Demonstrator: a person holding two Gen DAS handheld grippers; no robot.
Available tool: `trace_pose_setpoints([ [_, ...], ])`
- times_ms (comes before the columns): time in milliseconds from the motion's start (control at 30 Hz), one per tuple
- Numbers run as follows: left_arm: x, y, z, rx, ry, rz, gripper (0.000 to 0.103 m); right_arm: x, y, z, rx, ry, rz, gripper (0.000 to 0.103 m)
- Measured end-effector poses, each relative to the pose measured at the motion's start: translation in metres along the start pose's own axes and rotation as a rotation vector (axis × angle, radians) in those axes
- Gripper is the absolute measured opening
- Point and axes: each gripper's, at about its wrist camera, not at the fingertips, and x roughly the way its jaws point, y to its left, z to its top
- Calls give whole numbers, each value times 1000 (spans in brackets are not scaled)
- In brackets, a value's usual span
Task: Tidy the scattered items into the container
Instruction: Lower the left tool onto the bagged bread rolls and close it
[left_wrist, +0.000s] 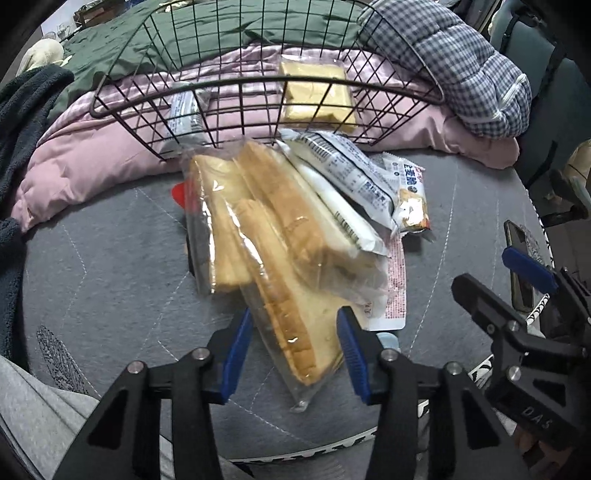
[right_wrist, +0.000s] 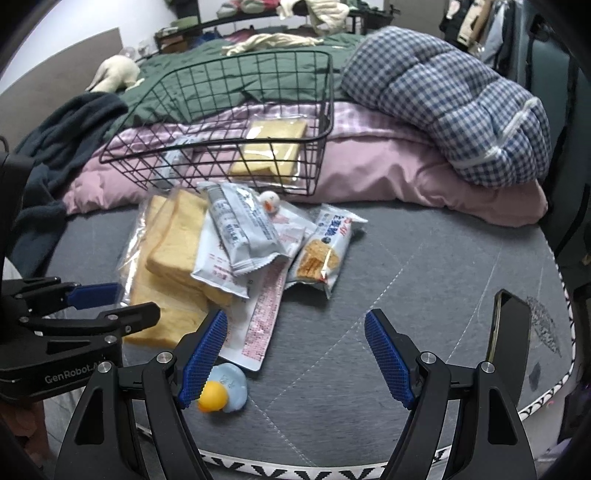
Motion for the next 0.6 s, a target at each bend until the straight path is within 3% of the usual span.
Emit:
trace_pose_setpoints([
  [267,15,-3,4,3,23,-3,31,5,-5,2,17,1,5,78],
  [600,-7,22,3,-5,11,-14,24,9,5,6,22,5,19,78],
])
